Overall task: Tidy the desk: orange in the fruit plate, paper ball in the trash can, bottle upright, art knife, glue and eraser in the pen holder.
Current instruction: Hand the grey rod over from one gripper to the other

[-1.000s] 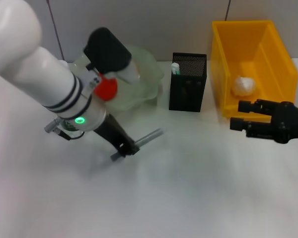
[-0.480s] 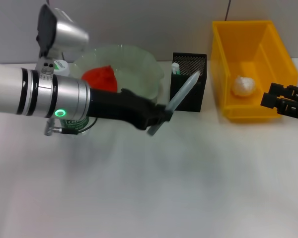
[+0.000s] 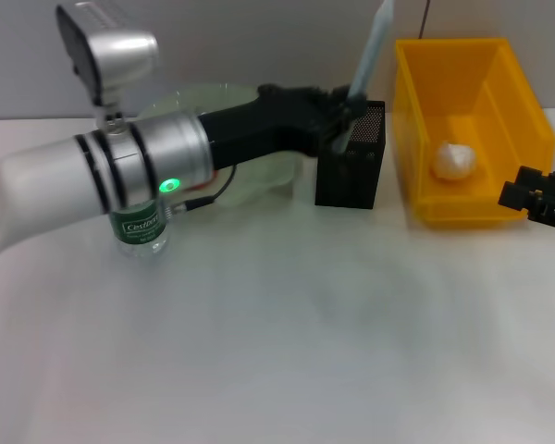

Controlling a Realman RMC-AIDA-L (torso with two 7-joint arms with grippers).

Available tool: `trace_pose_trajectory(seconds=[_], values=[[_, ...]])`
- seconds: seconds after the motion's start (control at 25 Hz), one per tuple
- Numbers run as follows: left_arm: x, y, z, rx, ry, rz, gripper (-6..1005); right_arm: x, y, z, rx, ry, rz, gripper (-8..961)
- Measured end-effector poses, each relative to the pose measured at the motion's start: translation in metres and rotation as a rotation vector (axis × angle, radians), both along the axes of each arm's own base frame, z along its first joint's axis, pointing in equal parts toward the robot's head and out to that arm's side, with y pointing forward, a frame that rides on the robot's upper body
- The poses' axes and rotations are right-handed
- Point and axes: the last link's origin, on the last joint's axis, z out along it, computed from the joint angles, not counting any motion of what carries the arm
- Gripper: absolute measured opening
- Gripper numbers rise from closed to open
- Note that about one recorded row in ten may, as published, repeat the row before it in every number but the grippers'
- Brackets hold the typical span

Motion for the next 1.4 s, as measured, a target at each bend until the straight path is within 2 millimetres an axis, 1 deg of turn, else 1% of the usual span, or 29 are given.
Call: trace_pose_trajectory(seconds=[0.04, 0.08, 0.2, 0.28, 0.4, 0.56, 0.72, 0.76, 0.8, 0.92, 1.0, 1.12, 1.16, 1.2, 1.28, 1.36, 1.4], values=[[0.004, 0.003, -0.003, 0.03, -0.015, -0.002, 153, 0.001, 0.0, 0.001, 0.005, 0.0, -0.006, 772], [0.011, 0.007, -0.012, 0.084, -0.025, -0.008, 153, 0.002, -0.001, 0.001, 0.007, 0.001, -0.011, 772], [0.014, 0.008, -0.017, 0.108, -0.028, -0.004, 153, 0.004, -0.002, 0.001, 0.01, 0.003, -0.017, 772], [0.021, 0.015, -0.025, 0.187, -0.037, 0.027, 152, 0.003, -0.002, 0.0, 0.009, 0.002, -0.017, 772], [0.027, 0.019, -0.03, 0.259, -0.015, 0.029, 152, 0.003, 0.001, -0.002, 0.014, -0.004, -0.023, 772], [0.029, 0.024, -0.033, 0.299, -0.006, 0.06, 152, 0.001, 0.008, -0.005, 0.02, -0.013, -0.026, 772], [0.026, 0.021, -0.033, 0.297, -0.015, 0.059, 152, -0.002, 0.011, -0.007, 0.024, -0.021, -0.017, 772], [0.022, 0.013, -0.032, 0.283, -0.049, 0.04, 152, -0.003, 0.01, -0.006, 0.016, -0.017, -0.002, 772], [0.022, 0.013, -0.032, 0.283, -0.049, 0.04, 152, -0.003, 0.01, -0.006, 0.016, -0.017, -0.002, 772], [0.011, -0.01, -0.027, 0.257, -0.138, -0.026, 152, -0.007, 0.006, 0.0, 0.0, -0.009, 0.039, 771], [-0.003, -0.029, -0.022, 0.25, -0.18, -0.061, 152, -0.01, 0.002, 0.005, -0.009, -0.004, 0.075, 771], [-0.021, -0.05, -0.018, 0.234, -0.211, -0.085, 152, -0.013, -0.002, 0.01, -0.014, 0.001, 0.121, 771], [-0.033, -0.065, -0.015, 0.213, -0.223, -0.104, 152, -0.018, -0.004, 0.013, -0.017, 0.004, 0.164, 771], [-0.033, -0.065, -0.015, 0.213, -0.223, -0.104, 152, -0.018, -0.004, 0.013, -0.017, 0.004, 0.164, 771], [-0.043, -0.076, -0.014, 0.186, -0.225, -0.121, 152, -0.023, -0.004, 0.016, -0.019, 0.01, 0.205, 771], [-0.056, -0.09, -0.014, 0.124, -0.226, -0.13, 152, -0.03, -0.004, 0.016, -0.028, 0.019, 0.249, 771], [-0.056, -0.09, -0.014, 0.124, -0.226, -0.13, 152, -0.034, -0.004, 0.016, -0.035, 0.025, 0.27, 771]])
